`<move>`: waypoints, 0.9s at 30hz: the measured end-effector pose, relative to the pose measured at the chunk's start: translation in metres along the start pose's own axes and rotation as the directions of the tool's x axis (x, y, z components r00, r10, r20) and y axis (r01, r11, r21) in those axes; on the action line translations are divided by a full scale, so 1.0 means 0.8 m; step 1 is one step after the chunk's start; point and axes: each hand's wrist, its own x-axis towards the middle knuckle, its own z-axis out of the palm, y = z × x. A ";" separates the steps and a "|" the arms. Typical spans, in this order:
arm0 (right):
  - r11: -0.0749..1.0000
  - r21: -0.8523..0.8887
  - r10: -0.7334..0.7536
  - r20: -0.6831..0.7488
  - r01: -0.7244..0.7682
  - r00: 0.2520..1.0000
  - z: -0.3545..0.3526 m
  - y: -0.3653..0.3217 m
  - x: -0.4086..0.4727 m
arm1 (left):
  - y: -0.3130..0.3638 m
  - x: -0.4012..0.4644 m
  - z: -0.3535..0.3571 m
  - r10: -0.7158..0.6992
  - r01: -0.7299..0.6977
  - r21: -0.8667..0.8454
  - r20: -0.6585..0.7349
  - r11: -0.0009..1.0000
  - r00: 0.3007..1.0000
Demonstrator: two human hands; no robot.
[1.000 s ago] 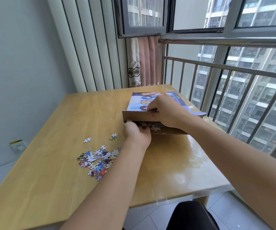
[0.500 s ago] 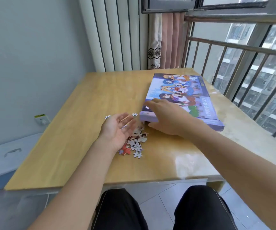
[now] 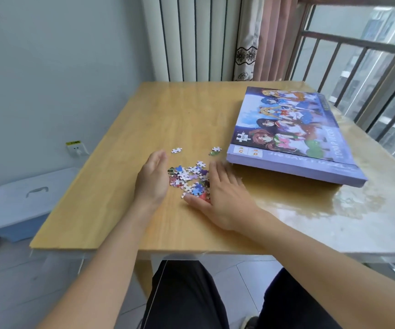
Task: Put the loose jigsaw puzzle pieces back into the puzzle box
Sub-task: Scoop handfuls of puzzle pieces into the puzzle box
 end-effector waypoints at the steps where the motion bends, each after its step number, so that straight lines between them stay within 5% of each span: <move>1: 1.000 -0.009 0.011 -0.002 -0.011 1.000 0.002 -0.004 0.009 | 0.002 0.003 0.004 -0.012 0.012 -0.058 0.007 0.998 1.000; 5: 0.998 0.064 -0.016 -0.035 0.018 0.999 -0.002 -0.025 0.046 | 0.008 0.015 0.013 0.011 -0.022 -0.166 -0.069 0.986 0.998; 8: 0.992 0.126 0.040 -0.062 -0.032 0.997 -0.006 -0.028 0.067 | 0.003 0.037 0.008 0.124 -0.118 0.132 -0.038 0.984 0.992; 11: 0.979 0.154 0.146 -0.071 -0.134 0.987 -0.004 -0.022 0.075 | 0.001 0.060 0.008 0.121 -0.171 0.526 0.129 0.833 0.984; 14: 0.969 0.167 0.190 -0.039 -0.181 0.981 -0.003 -0.020 0.082 | 0.000 0.064 0.013 0.062 -0.196 0.610 0.234 0.768 0.970; 19: 0.961 0.199 0.192 0.032 -0.194 0.981 -0.017 -0.006 0.093 | -0.004 0.045 0.006 0.074 -0.259 0.441 0.394 0.859 0.916; 22: 0.967 0.254 -0.005 -0.010 0.008 1.000 -0.026 -0.005 0.079 | -0.006 0.029 0.006 0.116 -0.223 0.193 0.450 0.955 0.885; 27: 0.919 0.372 -0.173 0.084 0.130 0.981 -0.043 0.013 0.039 | 0.004 0.012 0.012 0.156 -0.158 -0.023 0.357 0.987 0.921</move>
